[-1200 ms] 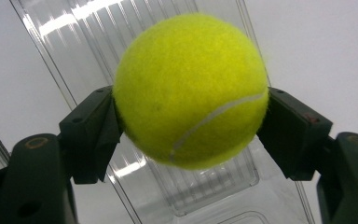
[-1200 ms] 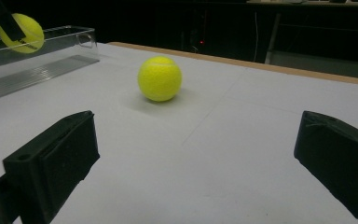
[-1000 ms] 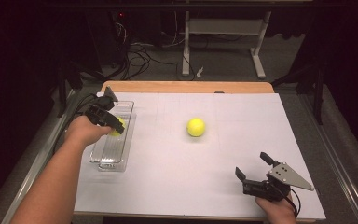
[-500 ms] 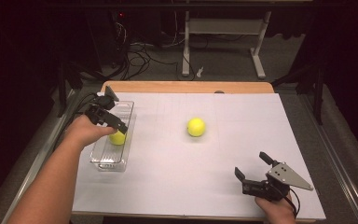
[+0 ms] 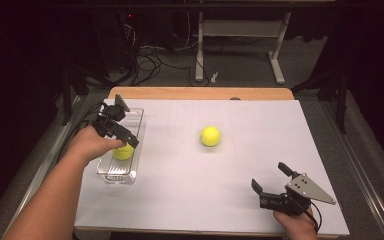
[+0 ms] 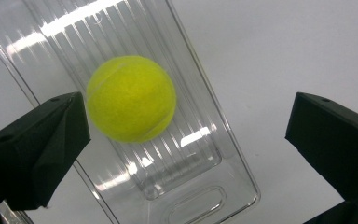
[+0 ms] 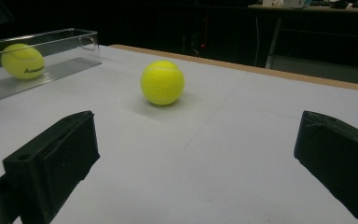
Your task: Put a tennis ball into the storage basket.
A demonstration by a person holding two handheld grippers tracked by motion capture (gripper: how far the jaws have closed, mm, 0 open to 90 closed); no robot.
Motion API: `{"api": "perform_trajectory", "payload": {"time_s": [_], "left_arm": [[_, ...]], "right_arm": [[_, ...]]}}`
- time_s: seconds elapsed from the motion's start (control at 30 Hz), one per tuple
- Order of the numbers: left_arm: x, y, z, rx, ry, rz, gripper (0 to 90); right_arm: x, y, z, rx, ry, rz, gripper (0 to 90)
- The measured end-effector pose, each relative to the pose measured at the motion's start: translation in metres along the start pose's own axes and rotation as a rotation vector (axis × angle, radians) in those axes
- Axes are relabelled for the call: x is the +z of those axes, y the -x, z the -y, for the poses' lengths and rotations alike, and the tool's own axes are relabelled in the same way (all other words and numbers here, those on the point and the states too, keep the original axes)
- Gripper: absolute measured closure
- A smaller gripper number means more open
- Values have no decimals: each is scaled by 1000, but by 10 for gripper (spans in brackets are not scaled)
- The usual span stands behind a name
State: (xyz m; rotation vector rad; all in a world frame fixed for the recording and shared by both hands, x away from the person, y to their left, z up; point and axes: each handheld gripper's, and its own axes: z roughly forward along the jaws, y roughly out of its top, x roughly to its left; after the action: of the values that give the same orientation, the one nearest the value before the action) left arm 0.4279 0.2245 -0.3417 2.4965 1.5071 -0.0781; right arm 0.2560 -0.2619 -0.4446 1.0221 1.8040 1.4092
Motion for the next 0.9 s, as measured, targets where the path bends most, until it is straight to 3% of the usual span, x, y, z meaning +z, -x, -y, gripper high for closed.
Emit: {"api": "perform_trajectory", "payload": {"time_s": [0.13,0.43,0.9], "left_arm": [[-2,0,2,-10,9,7,8],[-2,10,5,24,11,11,7],[12,35,1,75,-3,26,7]], "right_arm": [[0,0,0,2,0,2,4],[0,0,0,0,1,1,4],[0,0,0,-2,2,3,4]]}}
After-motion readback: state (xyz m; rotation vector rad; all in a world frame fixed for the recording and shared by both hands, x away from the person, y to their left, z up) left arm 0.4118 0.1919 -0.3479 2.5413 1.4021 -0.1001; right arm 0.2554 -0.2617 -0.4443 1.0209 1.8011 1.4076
